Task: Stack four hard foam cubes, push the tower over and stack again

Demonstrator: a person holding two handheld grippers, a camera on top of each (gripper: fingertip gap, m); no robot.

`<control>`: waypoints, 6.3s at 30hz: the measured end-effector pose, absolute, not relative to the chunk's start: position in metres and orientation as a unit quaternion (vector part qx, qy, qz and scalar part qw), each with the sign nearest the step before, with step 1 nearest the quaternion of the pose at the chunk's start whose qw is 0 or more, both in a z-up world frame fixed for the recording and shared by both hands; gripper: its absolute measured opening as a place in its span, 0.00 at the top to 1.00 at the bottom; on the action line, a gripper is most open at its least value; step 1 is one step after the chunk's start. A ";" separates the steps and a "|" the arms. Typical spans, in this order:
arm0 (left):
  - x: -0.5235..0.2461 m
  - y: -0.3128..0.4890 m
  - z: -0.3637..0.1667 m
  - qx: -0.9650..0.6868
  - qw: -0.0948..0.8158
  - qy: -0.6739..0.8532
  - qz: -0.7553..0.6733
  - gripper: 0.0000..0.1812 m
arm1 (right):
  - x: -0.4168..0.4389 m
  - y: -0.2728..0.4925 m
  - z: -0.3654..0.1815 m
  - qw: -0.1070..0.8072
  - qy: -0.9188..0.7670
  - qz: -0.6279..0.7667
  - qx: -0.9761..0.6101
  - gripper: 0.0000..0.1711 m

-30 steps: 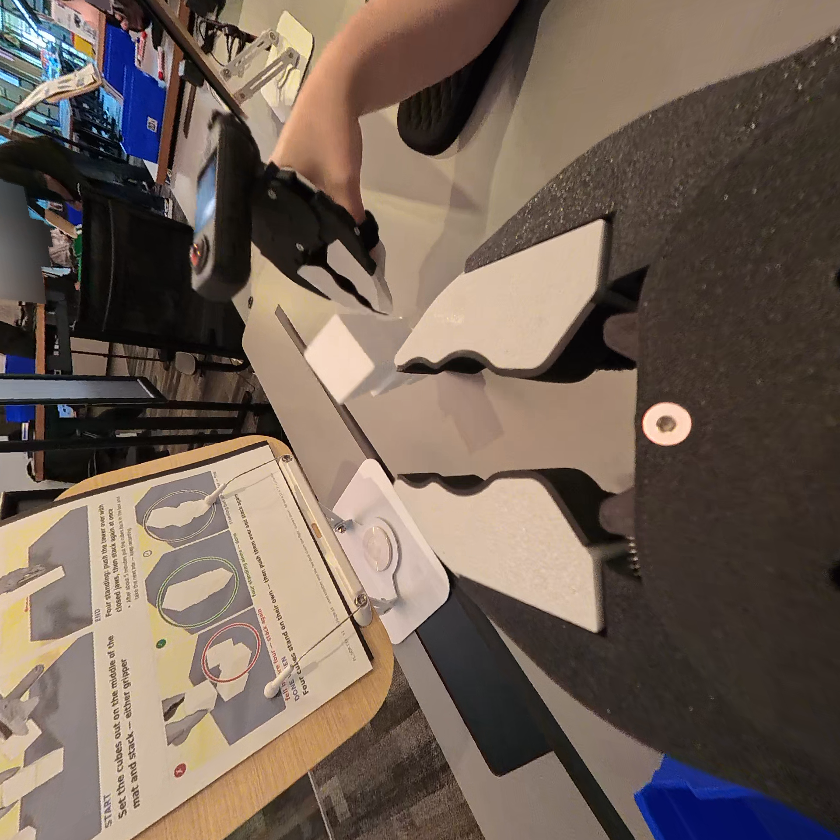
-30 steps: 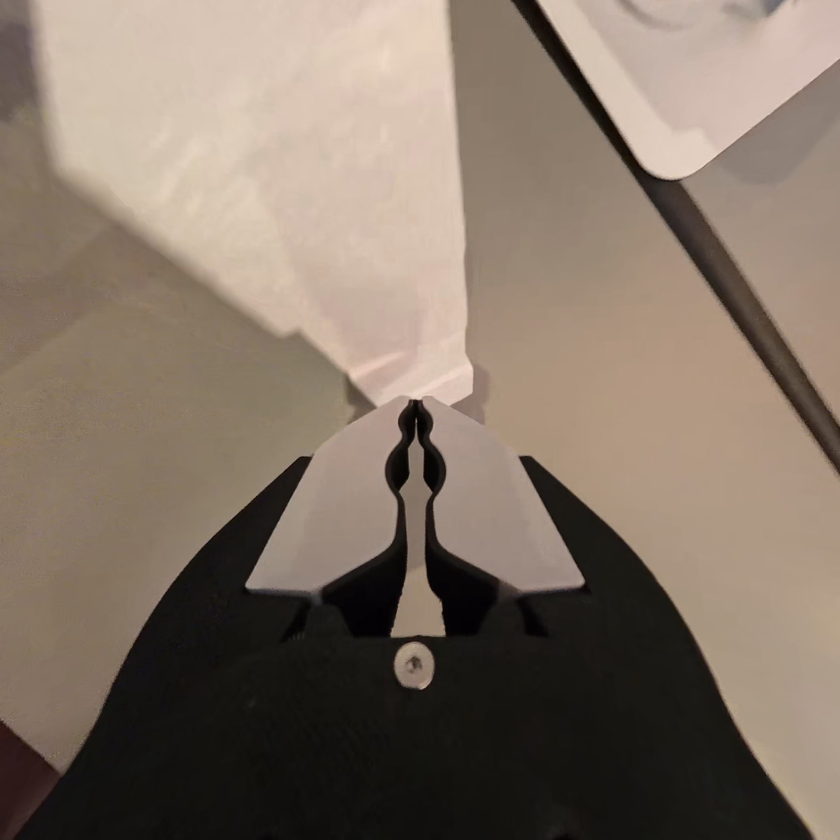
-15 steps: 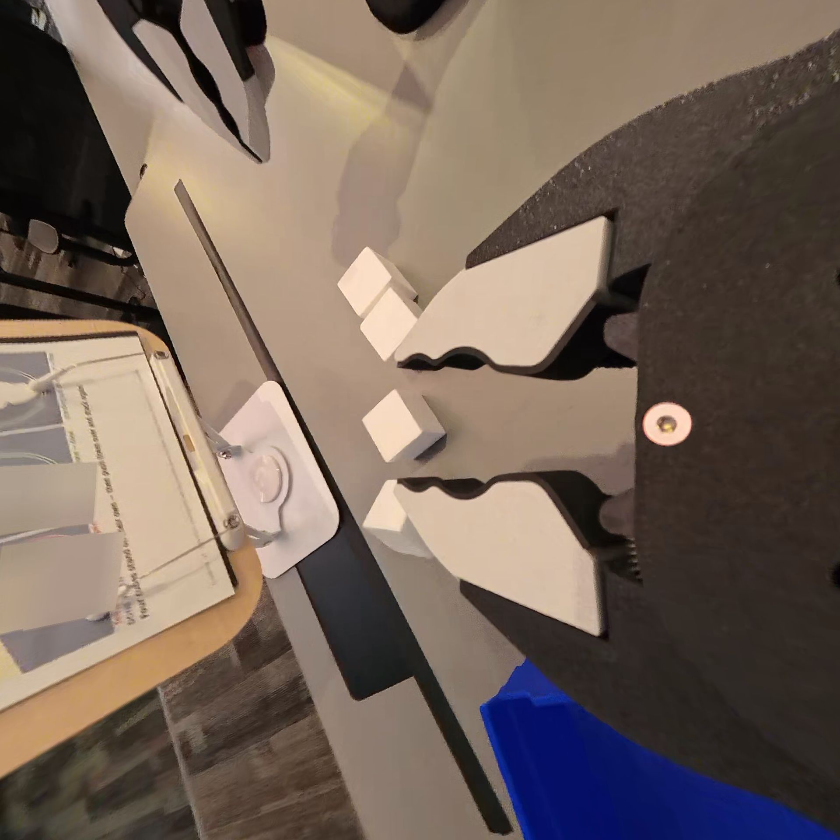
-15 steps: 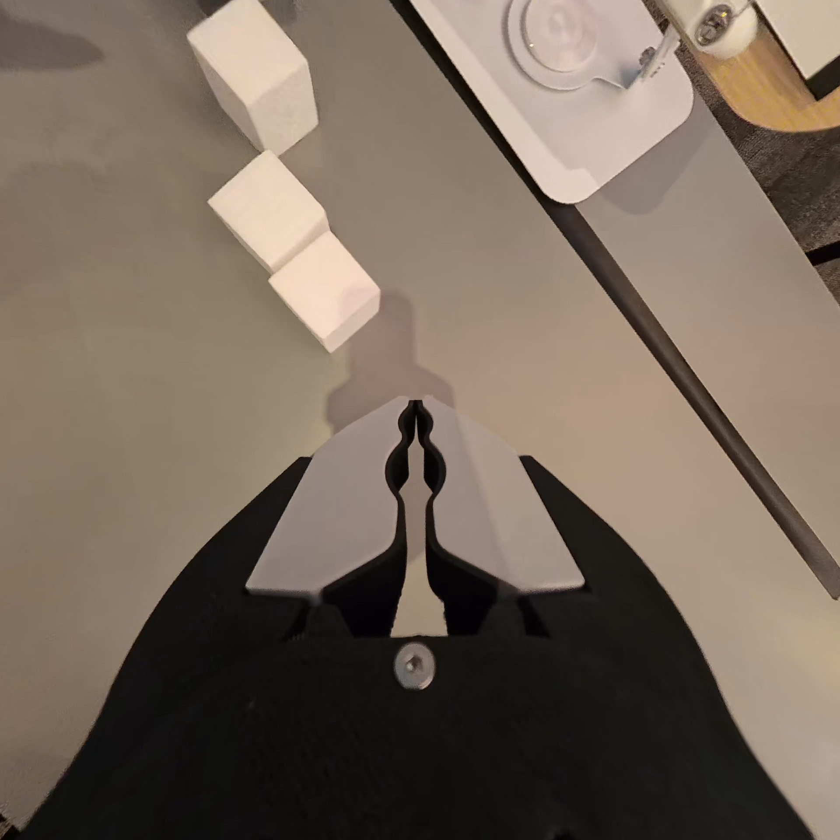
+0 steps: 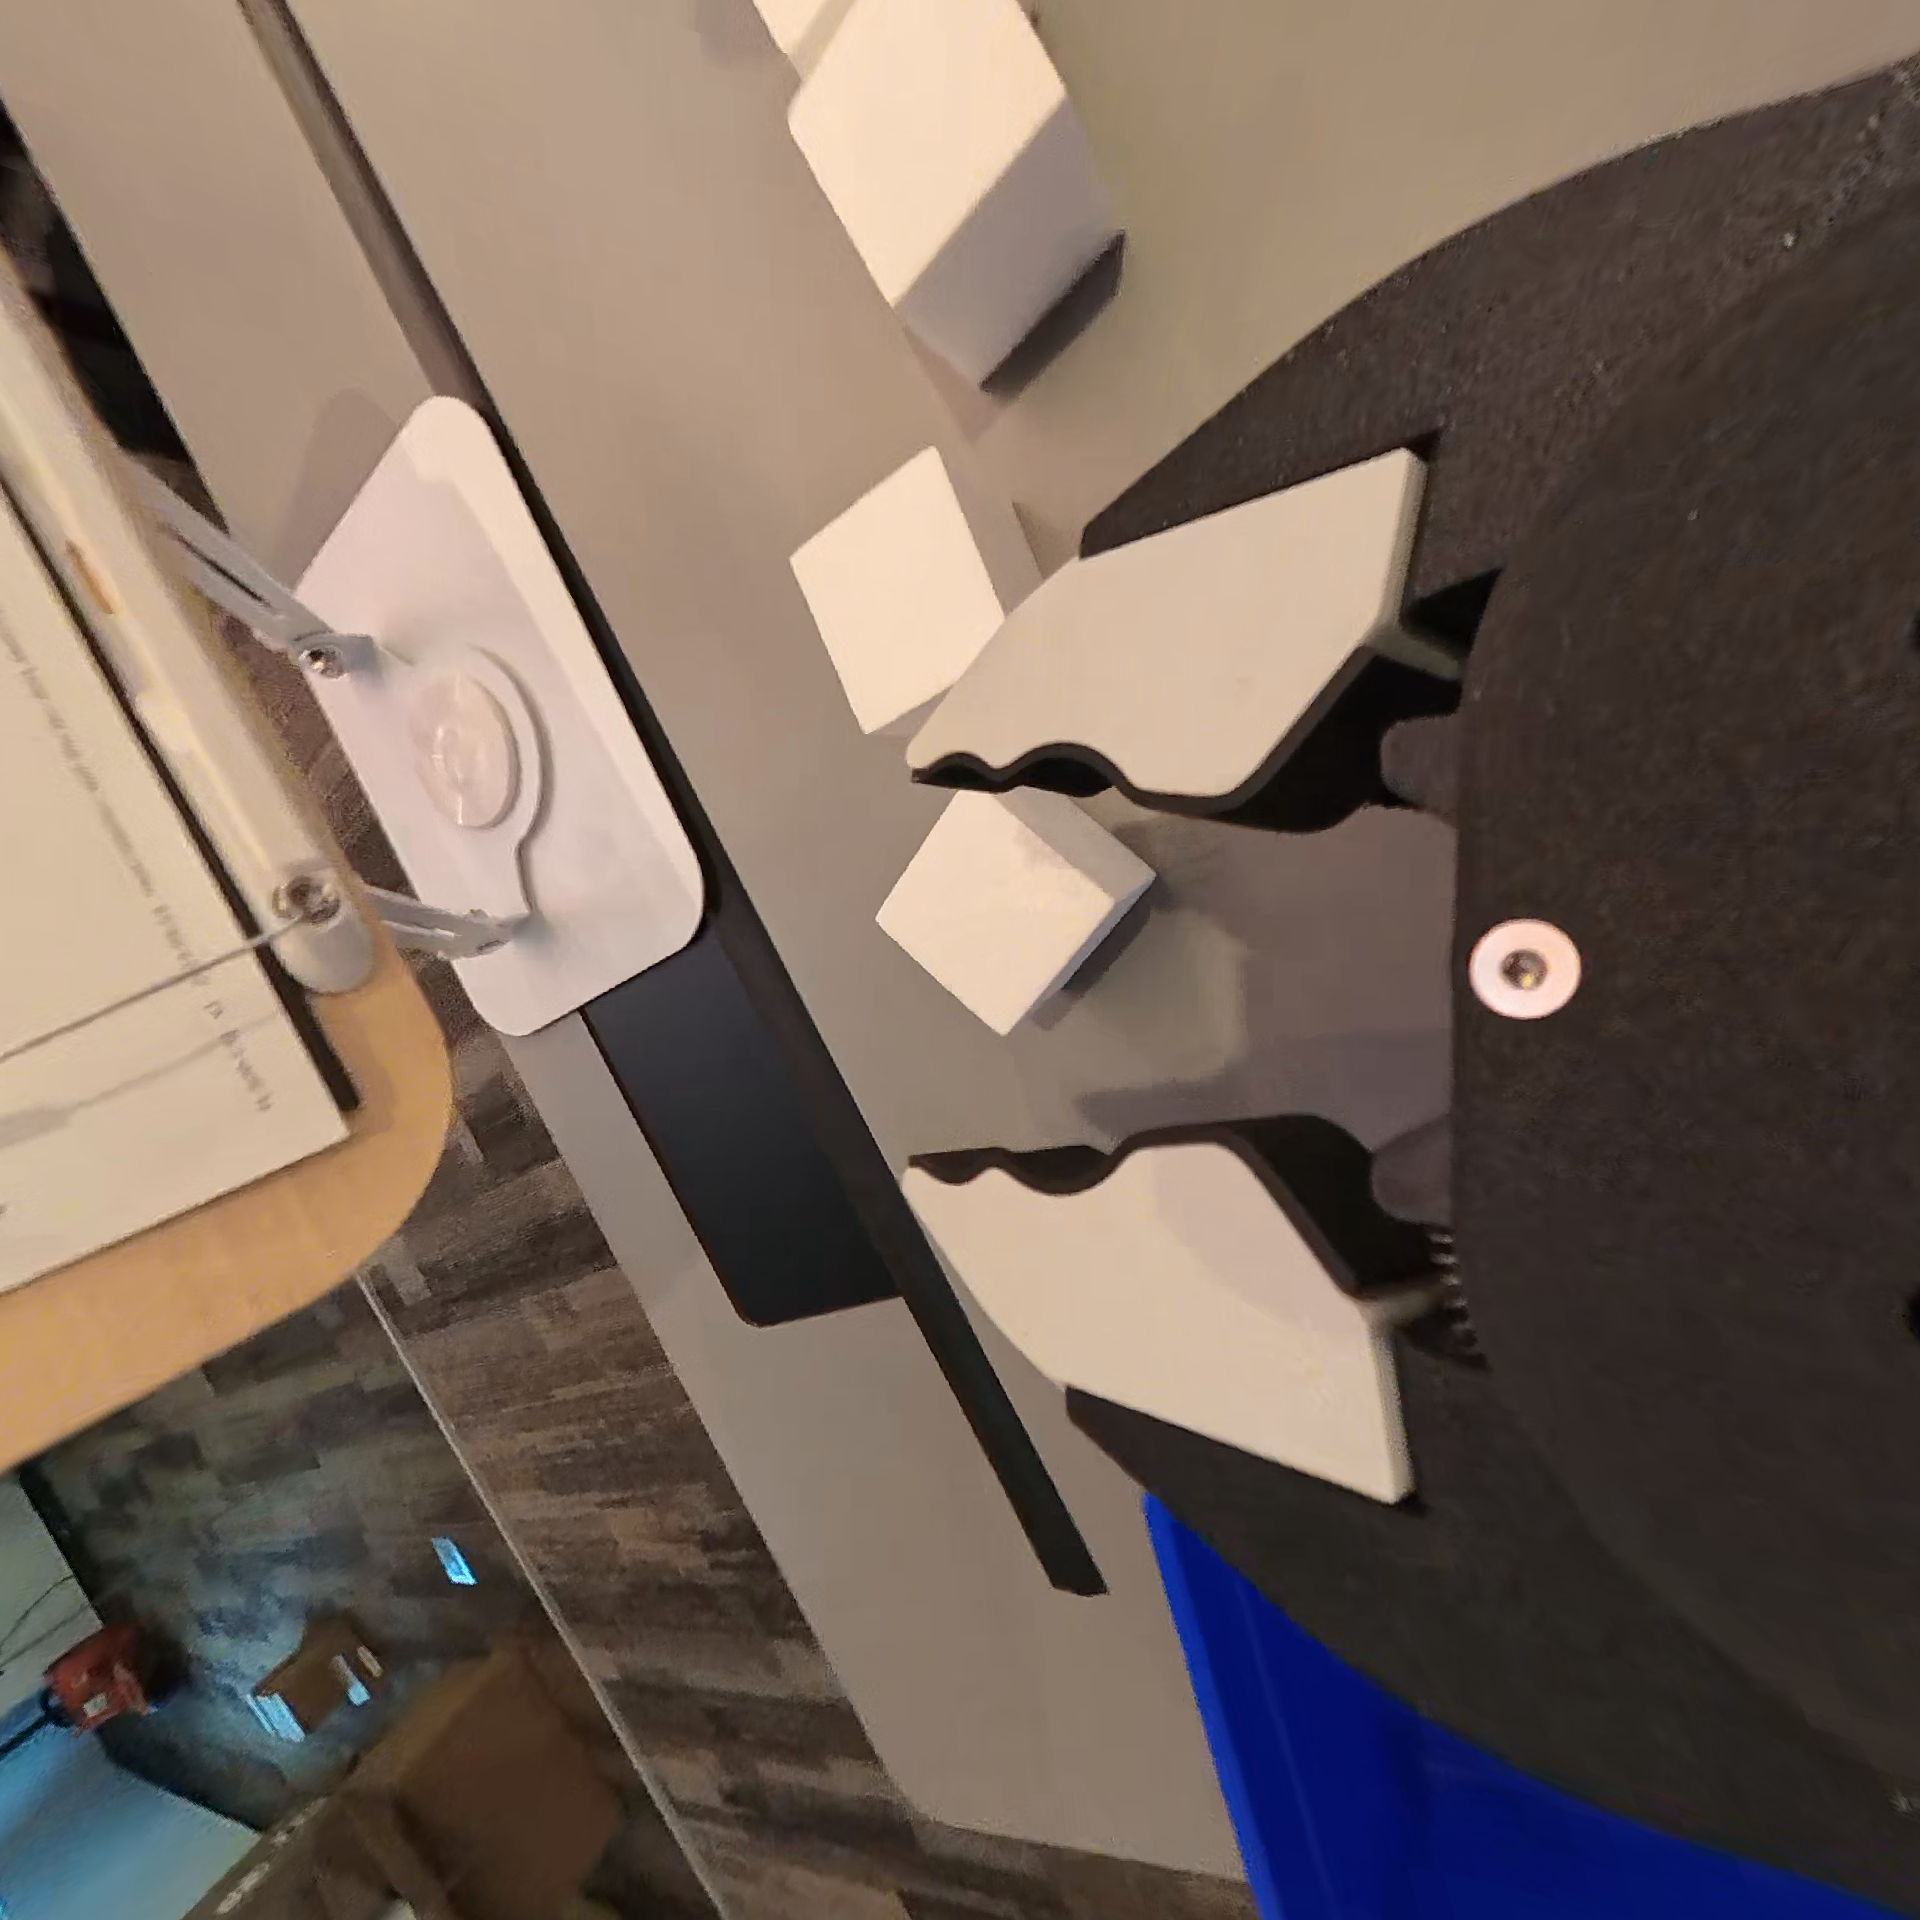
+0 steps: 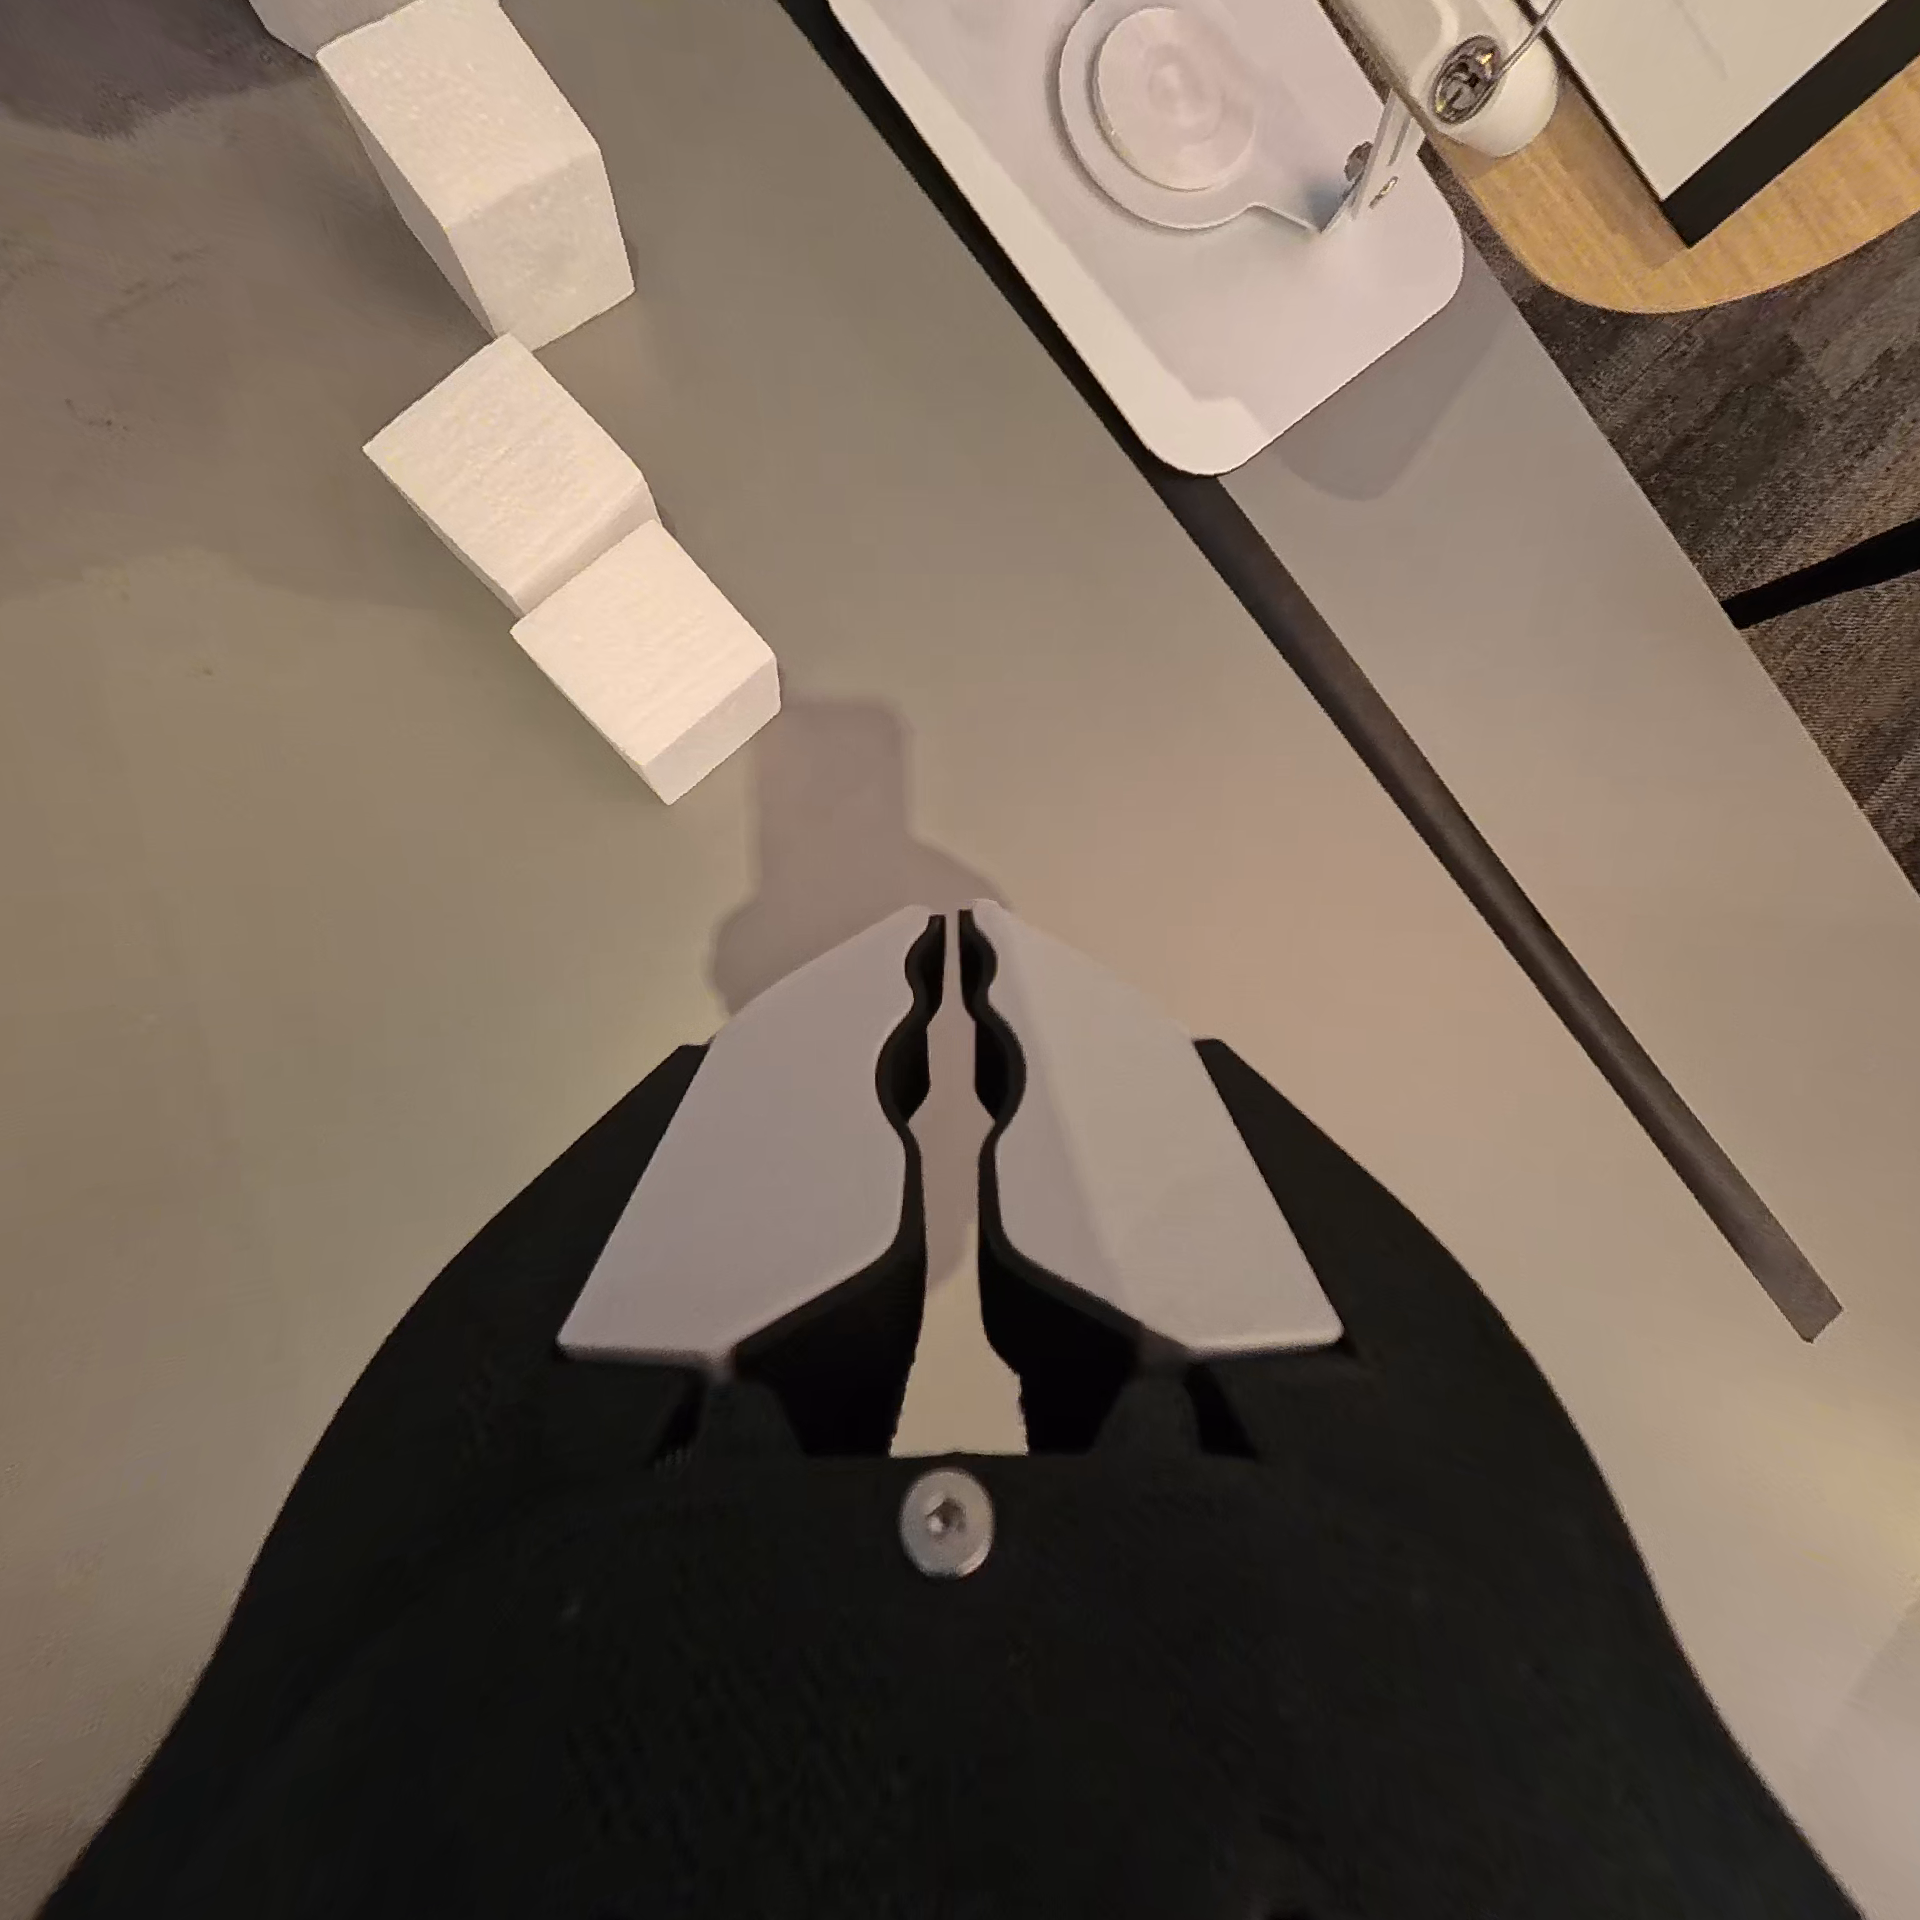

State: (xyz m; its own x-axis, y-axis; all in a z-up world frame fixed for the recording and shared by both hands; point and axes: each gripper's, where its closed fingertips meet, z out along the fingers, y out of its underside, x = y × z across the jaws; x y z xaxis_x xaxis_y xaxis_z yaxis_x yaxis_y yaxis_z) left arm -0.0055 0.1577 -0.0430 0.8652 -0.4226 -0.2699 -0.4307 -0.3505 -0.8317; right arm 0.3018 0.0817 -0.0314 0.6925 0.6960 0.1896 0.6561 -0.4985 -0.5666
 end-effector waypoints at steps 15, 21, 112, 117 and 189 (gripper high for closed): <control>0.003 0.172 -0.104 -0.815 0.336 0.470 0.055 0.62 | 0.246 0.083 -0.050 0.344 -0.487 0.208 -0.775 0.70; 0.000 0.172 -0.122 -0.825 0.285 0.488 0.018 0.61 | 0.199 0.083 -0.077 0.368 -0.534 0.263 -0.714 0.52; 0.042 0.127 -0.063 -0.787 0.344 0.501 -0.111 0.59 | 0.143 0.098 -0.046 0.328 -0.596 0.219 -0.699 0.55; 0.049 0.138 -0.082 -0.776 0.346 0.513 -0.120 0.57 | 0.156 0.082 -0.025 0.367 -0.588 0.241 -0.679 0.52; 0.153 0.089 0.022 -0.760 0.419 0.489 -0.091 0.59 | 0.289 0.087 -0.025 0.392 -0.484 0.312 -0.717 0.56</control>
